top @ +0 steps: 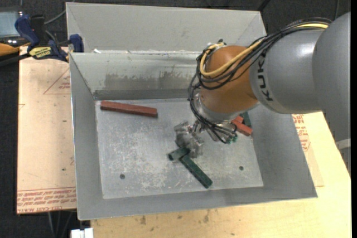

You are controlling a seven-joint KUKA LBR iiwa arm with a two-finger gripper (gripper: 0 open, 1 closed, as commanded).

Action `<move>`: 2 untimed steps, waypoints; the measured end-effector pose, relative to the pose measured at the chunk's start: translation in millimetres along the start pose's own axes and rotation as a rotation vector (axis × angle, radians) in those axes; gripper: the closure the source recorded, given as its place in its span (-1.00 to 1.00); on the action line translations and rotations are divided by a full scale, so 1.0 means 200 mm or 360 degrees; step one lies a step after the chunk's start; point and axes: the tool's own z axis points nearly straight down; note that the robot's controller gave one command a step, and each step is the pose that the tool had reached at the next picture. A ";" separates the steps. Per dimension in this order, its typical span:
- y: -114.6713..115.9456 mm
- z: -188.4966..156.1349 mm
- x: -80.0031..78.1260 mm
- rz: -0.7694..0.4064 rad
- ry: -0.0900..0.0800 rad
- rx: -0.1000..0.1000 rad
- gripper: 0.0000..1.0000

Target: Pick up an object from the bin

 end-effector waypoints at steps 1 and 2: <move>0.05 -0.50 -0.13 0.0008 -0.0017 0.0006 1.00; -0.07 -0.86 -0.17 -0.0045 -0.0017 0.0010 1.00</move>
Offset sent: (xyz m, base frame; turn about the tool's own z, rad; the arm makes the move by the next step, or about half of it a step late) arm 0.0172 0.0187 0.0940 0.0065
